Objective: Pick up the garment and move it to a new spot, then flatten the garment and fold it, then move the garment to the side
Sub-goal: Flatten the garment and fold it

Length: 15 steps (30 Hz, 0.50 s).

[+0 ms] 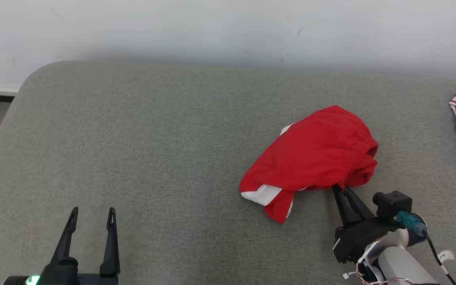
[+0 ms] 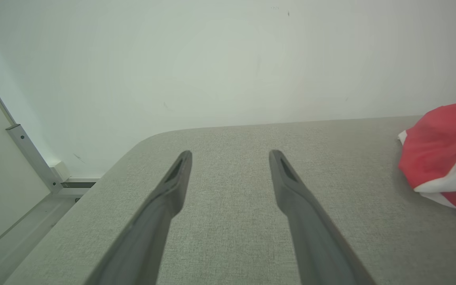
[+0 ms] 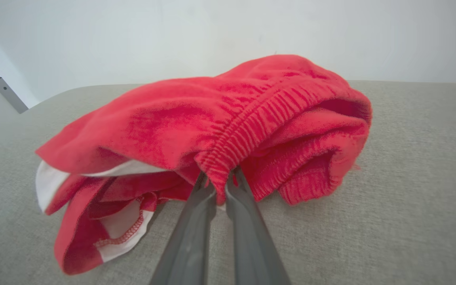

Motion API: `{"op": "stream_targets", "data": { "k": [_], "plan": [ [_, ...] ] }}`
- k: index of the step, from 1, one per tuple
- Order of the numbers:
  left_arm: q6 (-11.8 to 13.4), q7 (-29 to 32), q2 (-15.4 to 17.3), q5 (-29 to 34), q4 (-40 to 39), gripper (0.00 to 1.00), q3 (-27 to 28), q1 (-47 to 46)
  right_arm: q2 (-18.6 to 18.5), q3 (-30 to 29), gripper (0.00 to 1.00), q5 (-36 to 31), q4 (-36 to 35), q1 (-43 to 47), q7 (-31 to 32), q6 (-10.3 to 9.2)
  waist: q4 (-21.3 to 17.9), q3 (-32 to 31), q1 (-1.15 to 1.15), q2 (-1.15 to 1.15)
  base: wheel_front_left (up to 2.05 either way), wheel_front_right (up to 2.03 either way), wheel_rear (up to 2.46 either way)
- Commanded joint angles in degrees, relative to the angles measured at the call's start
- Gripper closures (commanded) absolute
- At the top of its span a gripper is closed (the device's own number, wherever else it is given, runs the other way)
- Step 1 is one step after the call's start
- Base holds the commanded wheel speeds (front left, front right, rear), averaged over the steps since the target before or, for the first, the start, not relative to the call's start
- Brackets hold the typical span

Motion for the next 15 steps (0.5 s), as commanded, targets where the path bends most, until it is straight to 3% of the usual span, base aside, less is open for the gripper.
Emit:
{"op": "stream_targets", "data": {
  "k": [1,15],
  "plan": [
    [0.1,-0.2,-0.2,0.0,0.0,0.00,0.1,0.7,-0.8,0.1,1.00,0.4,-2.2,1.8,-0.3,-0.16,-1.5,-1.4,-0.01,-0.01,0.00,0.00,0.00],
    [-0.6,-0.2,-0.8,0.0,0.1,0.00,-0.5,2.5,-6.7,-5.0,1.00,-0.4,-26.4,16.5,1.2,-0.16,-9.0,-4.4,-0.01,-0.01,0.00,0.00,0.00]
  ]
}}
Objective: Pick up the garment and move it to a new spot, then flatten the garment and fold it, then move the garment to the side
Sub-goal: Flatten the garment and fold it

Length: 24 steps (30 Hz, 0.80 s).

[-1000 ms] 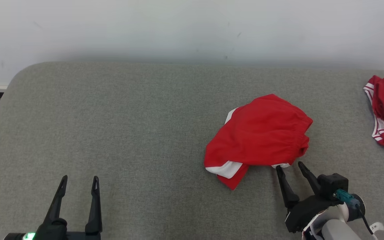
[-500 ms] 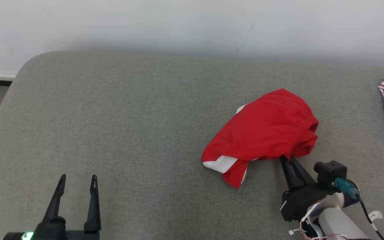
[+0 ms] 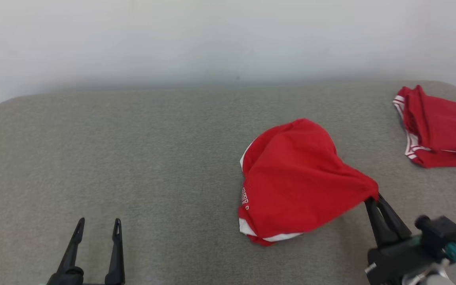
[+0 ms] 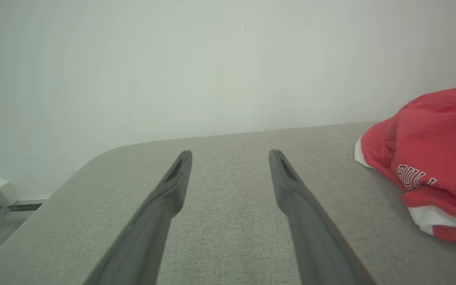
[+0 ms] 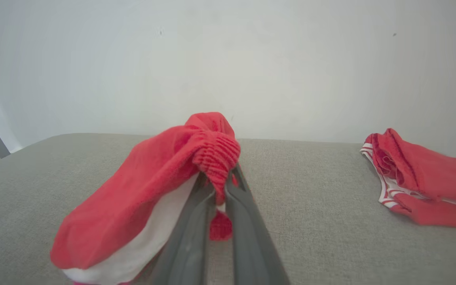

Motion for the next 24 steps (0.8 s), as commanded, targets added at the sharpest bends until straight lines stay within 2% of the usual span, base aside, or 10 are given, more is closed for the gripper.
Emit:
{"op": "stream_targets", "data": {
  "k": [1,8,12,13,14,15,24],
  "plan": [
    [-0.3,-0.2,-0.3,0.0,0.2,0.00,-0.2,-0.1,0.0,-1.6,1.00,-0.4,-2.4,3.3,1.1,-0.16,-2.1,-0.5,0.00,-0.01,0.00,0.00,0.00],
    [-0.9,-0.2,-0.5,-0.2,1.0,0.00,-0.7,-1.1,2.1,-7.5,1.00,0.0,-5.3,12.2,3.9,-0.16,-3.1,0.3,0.00,-0.01,0.00,0.00,0.00],
    [-1.2,-0.2,-0.5,-0.1,1.8,0.00,-1.0,-1.3,2.9,-8.1,1.00,-0.2,-3.9,14.0,5.3,-0.16,-3.7,0.6,0.00,-0.01,0.00,0.00,0.00],
    [-1.3,-0.2,-0.5,-0.1,2.0,0.00,-1.0,-1.3,3.0,-8.1,0.78,-0.6,-3.7,13.8,5.4,-0.16,-3.8,0.6,0.00,-0.01,0.00,0.00,0.00],
    [-1.3,-0.2,-0.5,-0.1,2.0,0.00,-1.0,-1.4,3.3,-8.3,0.03,-0.7,-4.1,13.3,4.8,-0.16,-4.0,0.6,0.00,-0.01,0.00,0.00,0.00],
    [-1.4,-0.2,-0.5,-0.1,2.1,0.00,-0.9,-1.4,3.4,-8.1,0.00,-0.9,-4.5,13.0,4.3,-0.16,-4.2,0.6,0.00,-0.01,0.00,0.00,0.00],
    [-1.6,-0.2,-0.3,0.2,2.7,0.00,-0.8,-1.8,3.6,-8.7,0.00,-1.6,-10.9,14.4,1.4,-0.16,-6.1,0.1,0.00,-0.01,0.00,0.00,0.00]
  ]
}}
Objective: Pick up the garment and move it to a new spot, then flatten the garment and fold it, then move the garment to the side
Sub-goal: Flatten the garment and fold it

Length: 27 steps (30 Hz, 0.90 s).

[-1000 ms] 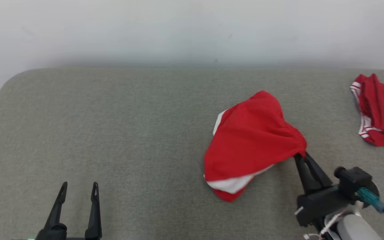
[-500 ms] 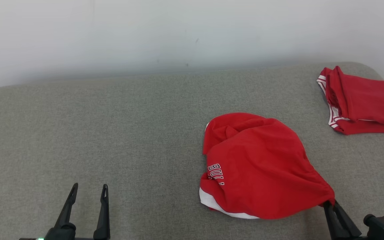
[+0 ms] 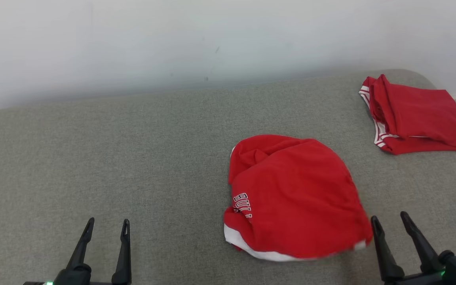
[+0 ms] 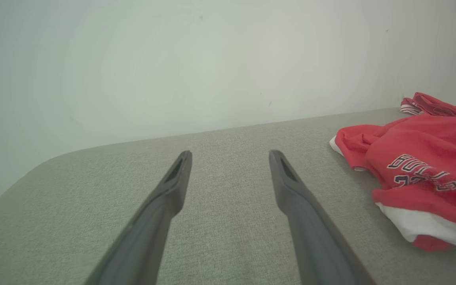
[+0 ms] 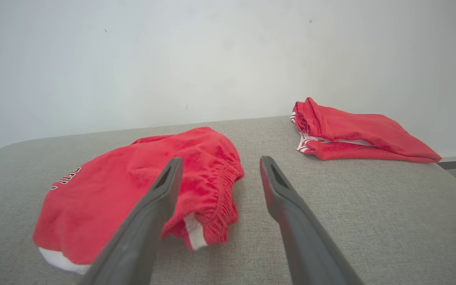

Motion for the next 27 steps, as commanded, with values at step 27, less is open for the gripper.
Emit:
{"op": "stream_targets", "data": {
  "k": [27],
  "plan": [
    [-1.8,-0.2,-1.1,-5.0,21.0,0.00,-19.8,-13.3,2.8,3.0,0.00,-0.5,0.2,-3.3,-1.2,-0.16,-8.8,4.9,0.00,-0.01,0.00,0.00,0.00]
  ]
}}
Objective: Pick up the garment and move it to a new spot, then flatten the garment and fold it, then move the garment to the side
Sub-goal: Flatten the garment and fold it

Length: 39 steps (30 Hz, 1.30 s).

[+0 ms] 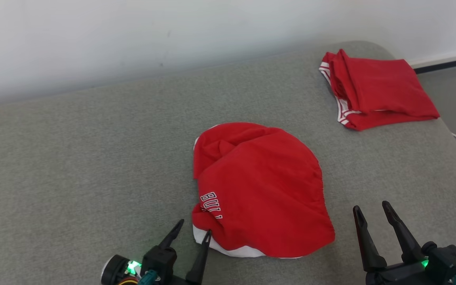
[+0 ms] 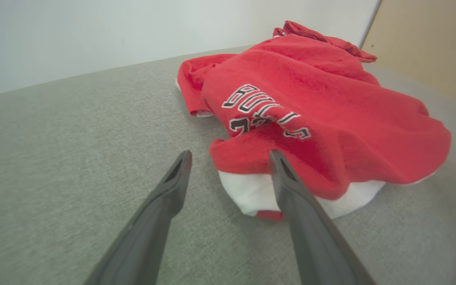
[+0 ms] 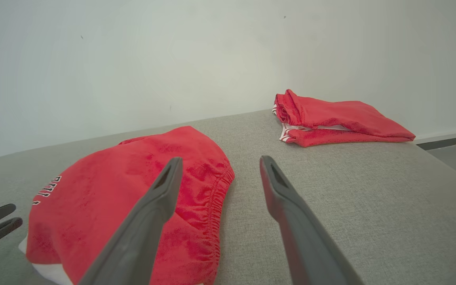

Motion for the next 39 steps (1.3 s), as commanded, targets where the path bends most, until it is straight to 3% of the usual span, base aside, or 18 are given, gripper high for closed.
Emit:
{"op": "stream_targets", "data": {
  "k": [1,6,7,8,9,14,25,29,36,37,38,39],
  "plan": [
    [0.0,-0.2,0.1,-0.3,0.4,0.00,-0.3,-0.7,0.3,0.1,0.00,-0.4,0.1,-0.3,-0.3,-0.16,-1.6,1.3,-0.01,0.00,0.00,0.00,0.00],
    [0.0,-0.2,-0.3,-1.8,7.6,0.00,-3.7,-3.1,0.6,-0.2,0.00,-0.6,0.9,-0.8,-0.8,-0.16,-2.4,1.6,-0.01,0.00,0.00,0.00,0.00],
    [0.0,-0.2,-0.4,-2.9,8.4,0.45,-4.0,-3.8,0.6,-0.3,0.00,-0.7,1.0,-0.9,-0.9,-0.16,-2.4,1.6,-0.01,0.00,0.00,0.00,0.00],
    [0.0,-0.2,-0.4,-3.8,9.0,0.69,-3.9,-4.4,0.6,-0.4,0.00,-0.8,1.1,-1.0,-1.0,-0.16,-2.3,1.6,-0.01,0.00,0.00,0.00,0.00],
    [0.0,-0.2,-0.4,-4.4,9.2,1.00,-3.3,-4.6,0.6,-0.5,0.00,-0.9,1.1,-1.1,-1.0,-0.16,-2.1,1.4,-0.01,0.00,0.00,0.00,0.00],
    [3.0,-0.2,-0.6,-3.5,4.2,1.00,0.7,-4.2,0.6,-1.0,0.00,-1.2,0.8,-0.3,-1.2,-0.16,0.3,0.2,-0.01,0.00,0.00,0.00,0.00],
    [8.6,-0.2,3.9,2.2,-12.1,1.00,7.6,3.1,0.7,-0.6,0.00,-1.4,1.2,1.1,-1.4,-0.16,9.7,-3.3,-0.01,0.00,0.00,0.00,0.00],
    [8.7,-0.2,3.8,2.2,-13.2,1.00,7.4,7.6,0.7,-0.1,0.00,-1.2,1.7,1.3,-1.4,-0.16,11.6,-3.8,-0.01,0.00,0.00,0.00,0.00],
    [6.9,-0.2,1.3,-0.6,-6.9,1.00,6.4,12.0,0.5,0.5,0.00,-0.9,2.4,1.2,-1.0,-0.16,12.2,-4.0,-0.01,0.00,0.00,0.00,0.00],
    [6.6,-0.2,1.0,-0.6,-5.6,0.85,6.0,12.1,0.4,0.5,0.00,-0.9,2.5,1.2,-1.0,-0.16,12.1,-4.1,-0.01,0.00,0.00,0.00,0.00],
    [6.7,-0.2,0.8,-0.3,-5.3,0.22,5.7,11.6,0.4,0.5,0.00,-0.9,2.6,1.2,-0.9,-0.16,12.1,-4.1,-0.01,0.00,0.00,0.00,0.00],
    [7.1,-0.2,0.5,-0.4,-5.6,0.00,6.1,11.0,0.3,0.5,0.00,-0.8,2.6,1.2,-0.8,-0.16,12.1,-4.1,-0.01,0.00,0.00,0.00,0.00]
  ]
}}
